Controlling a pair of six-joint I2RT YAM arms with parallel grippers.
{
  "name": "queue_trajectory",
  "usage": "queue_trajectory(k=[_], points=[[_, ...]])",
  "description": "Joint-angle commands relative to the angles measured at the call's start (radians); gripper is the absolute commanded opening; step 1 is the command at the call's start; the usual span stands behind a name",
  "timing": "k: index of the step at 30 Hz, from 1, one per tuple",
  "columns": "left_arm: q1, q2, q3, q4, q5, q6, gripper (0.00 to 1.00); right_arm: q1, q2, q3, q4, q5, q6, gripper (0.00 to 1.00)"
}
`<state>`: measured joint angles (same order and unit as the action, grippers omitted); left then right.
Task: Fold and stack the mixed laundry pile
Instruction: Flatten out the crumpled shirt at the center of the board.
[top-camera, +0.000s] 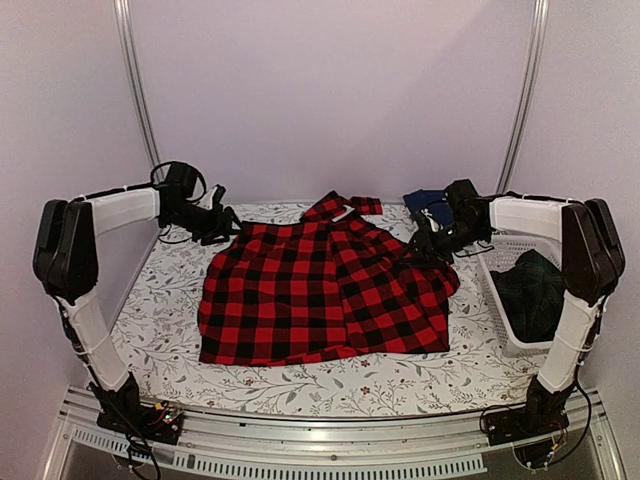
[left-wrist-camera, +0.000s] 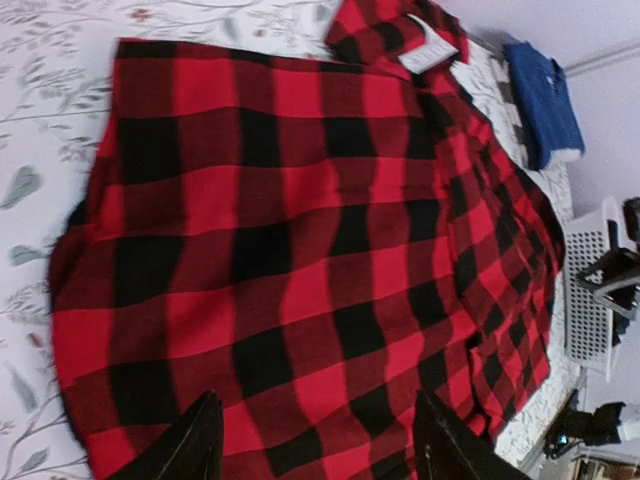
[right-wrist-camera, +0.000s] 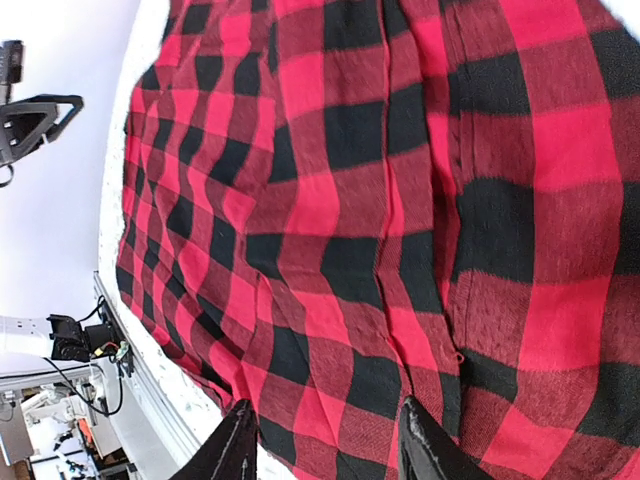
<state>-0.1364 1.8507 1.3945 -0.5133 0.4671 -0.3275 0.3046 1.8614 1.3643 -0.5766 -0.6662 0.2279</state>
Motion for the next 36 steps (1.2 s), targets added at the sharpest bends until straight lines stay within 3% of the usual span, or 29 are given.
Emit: queue_trajectory(k=[1, 7, 13, 17, 25, 33, 36], points=[[-0.200, 0.008, -0.004, 0.118, 0.194, -0.077, 0.63, 0.005, -0.015, -0.102, -0.054, -0.009, 0.020, 0.45], [-0.382, 0.077, -0.041, 0.298, 0.231, -0.236, 0.60, 0.005, -0.049, -0.247, -0.012, 0.006, 0.024, 0.45], [-0.496, 0.182, -0.043, 0.397, 0.251, -0.342, 0.59, 0.004, -0.006, -0.250, 0.045, 0.054, 0.036, 0.48], [-0.530, 0.249, -0.025, 0.461, 0.270, -0.402, 0.55, 0.004, 0.033, -0.221, 0.056, 0.068, 0.032, 0.48], [-0.558, 0.387, 0.094, 0.434, 0.239, -0.428, 0.52, 0.004, 0.103, -0.179, 0.071, 0.043, 0.019, 0.47], [-0.563, 0.459, 0.185, 0.416, 0.247, -0.432, 0.51, 0.004, 0.148, -0.141, 0.080, -0.026, 0.014, 0.38], [-0.563, 0.473, 0.201, 0.414, 0.254, -0.432, 0.45, 0.003, 0.160, -0.125, 0.067, -0.037, 0.004, 0.30]])
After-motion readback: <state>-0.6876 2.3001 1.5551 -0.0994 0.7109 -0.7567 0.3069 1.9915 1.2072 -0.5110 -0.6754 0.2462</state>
